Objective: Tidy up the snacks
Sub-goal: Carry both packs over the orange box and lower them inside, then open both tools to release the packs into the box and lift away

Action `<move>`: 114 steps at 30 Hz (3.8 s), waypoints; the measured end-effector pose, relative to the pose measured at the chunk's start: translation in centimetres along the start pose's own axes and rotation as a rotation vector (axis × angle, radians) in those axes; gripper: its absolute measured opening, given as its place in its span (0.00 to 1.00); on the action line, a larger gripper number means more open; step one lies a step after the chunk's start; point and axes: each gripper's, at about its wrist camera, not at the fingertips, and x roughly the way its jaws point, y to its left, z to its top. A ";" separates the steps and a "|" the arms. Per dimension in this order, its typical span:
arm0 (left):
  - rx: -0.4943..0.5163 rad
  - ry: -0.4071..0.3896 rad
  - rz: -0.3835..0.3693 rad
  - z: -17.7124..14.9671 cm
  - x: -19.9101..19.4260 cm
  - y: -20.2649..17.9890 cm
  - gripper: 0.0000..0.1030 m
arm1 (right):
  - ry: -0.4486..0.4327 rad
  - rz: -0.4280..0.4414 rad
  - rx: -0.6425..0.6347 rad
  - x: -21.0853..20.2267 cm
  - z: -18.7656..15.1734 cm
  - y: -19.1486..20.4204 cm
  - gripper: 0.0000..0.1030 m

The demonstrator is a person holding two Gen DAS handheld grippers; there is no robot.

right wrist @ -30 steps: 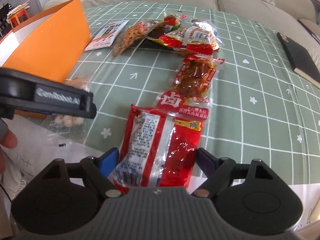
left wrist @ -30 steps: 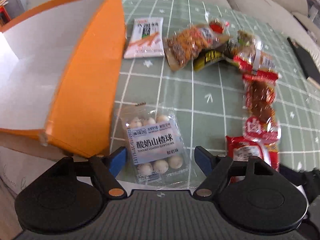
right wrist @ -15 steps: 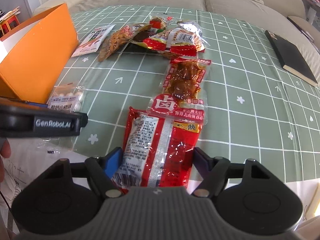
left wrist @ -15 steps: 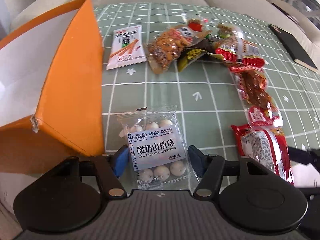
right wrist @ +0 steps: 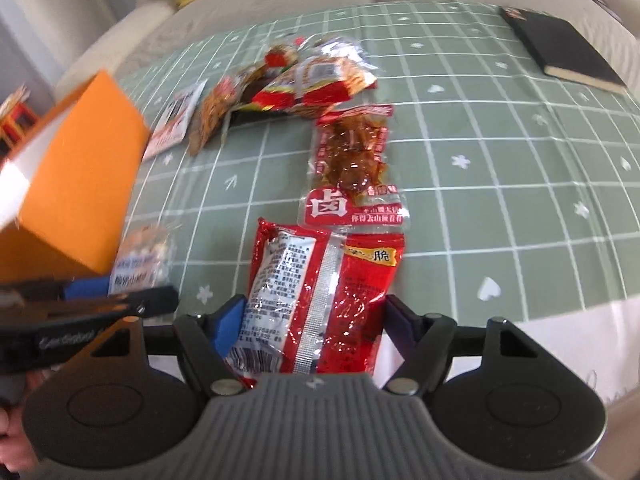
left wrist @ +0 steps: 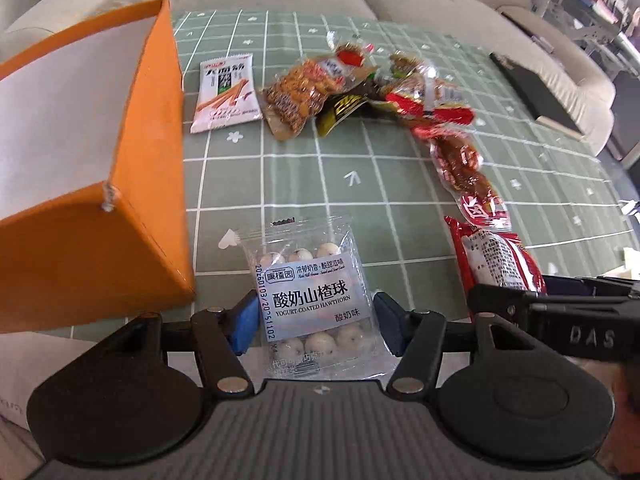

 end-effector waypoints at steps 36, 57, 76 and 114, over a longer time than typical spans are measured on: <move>-0.088 -0.271 0.094 5.7 -12.1 14.1 0.67 | -0.156 0.249 -0.267 -5.2 9.2 19.1 0.68; -0.011 0.066 0.231 6.4 -4.6 22.9 0.67 | 0.146 0.063 -0.672 7.6 8.8 31.7 0.68; 0.027 0.161 0.264 5.9 -3.6 23.6 0.71 | 0.277 0.091 -0.777 11.4 8.3 34.0 0.68; 0.085 -0.229 0.199 6.1 -11.7 13.6 0.79 | -0.273 -0.057 -0.608 -3.2 8.1 25.5 0.78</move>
